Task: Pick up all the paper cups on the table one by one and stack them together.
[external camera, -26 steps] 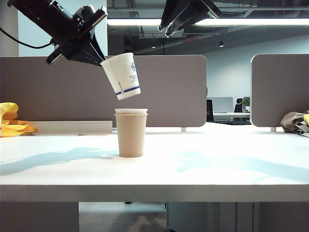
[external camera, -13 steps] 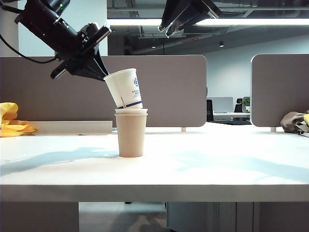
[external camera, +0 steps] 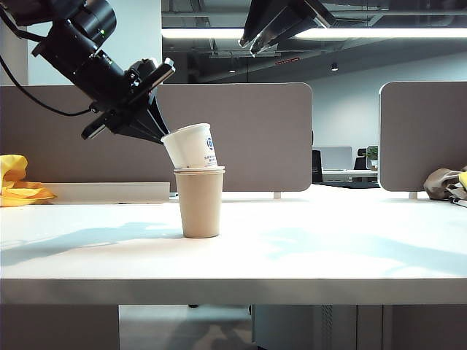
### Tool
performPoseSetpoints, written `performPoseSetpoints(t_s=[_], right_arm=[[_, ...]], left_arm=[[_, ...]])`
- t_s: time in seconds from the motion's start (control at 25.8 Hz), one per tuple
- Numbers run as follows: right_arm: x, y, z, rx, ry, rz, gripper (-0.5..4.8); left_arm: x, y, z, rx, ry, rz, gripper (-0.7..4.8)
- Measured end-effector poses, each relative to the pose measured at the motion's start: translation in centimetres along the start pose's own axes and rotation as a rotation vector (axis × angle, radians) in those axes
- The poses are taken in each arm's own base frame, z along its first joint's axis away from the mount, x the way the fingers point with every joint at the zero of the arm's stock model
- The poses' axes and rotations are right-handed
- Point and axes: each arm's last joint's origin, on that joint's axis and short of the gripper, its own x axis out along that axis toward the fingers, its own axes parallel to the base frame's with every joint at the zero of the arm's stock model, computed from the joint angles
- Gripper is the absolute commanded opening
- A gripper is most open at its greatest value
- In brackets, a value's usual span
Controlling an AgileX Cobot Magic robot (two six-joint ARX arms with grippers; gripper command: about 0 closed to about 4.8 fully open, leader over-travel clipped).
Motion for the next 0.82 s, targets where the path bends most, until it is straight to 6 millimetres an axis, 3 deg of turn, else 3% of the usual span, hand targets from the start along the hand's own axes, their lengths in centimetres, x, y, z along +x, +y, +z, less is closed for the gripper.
performPoseSetpoints(t_s=[0.31,0.43,0.58,0.7,0.78,0.82], right_arm=[[0.00,0.00,0.00,0.000,0.000,0.000,1.08],[0.00,0.00,0.00,0.000,0.000,0.000,1.08],[0.00,0.00,0.00,0.000,0.000,0.000,1.08],[0.00,0.00,0.00,0.000,0.000,0.000,1.08],[0.00,0.00,0.00,0.000,0.000,0.000,1.08],[0.00,0.00,0.00,0.000,0.000,0.000,1.08]], left_arm=[[0.45,-0.19,-0.21,0.002,0.013,-0.007,-0.05],[0.47,-0.29,-0.21,0.006,0.021,-0.021,0.69],[0.61,-0.48,-0.32,0.009,0.028,-0.029,0.89],[0.65,-0.66,-0.40,0.009,0.040,-0.063,1.62],[0.64,-0.68,-0.40,0.009,0.042,-0.072,1.65],[0.62,-0.69,-0.40,0.008,0.042,-0.073,2.30]])
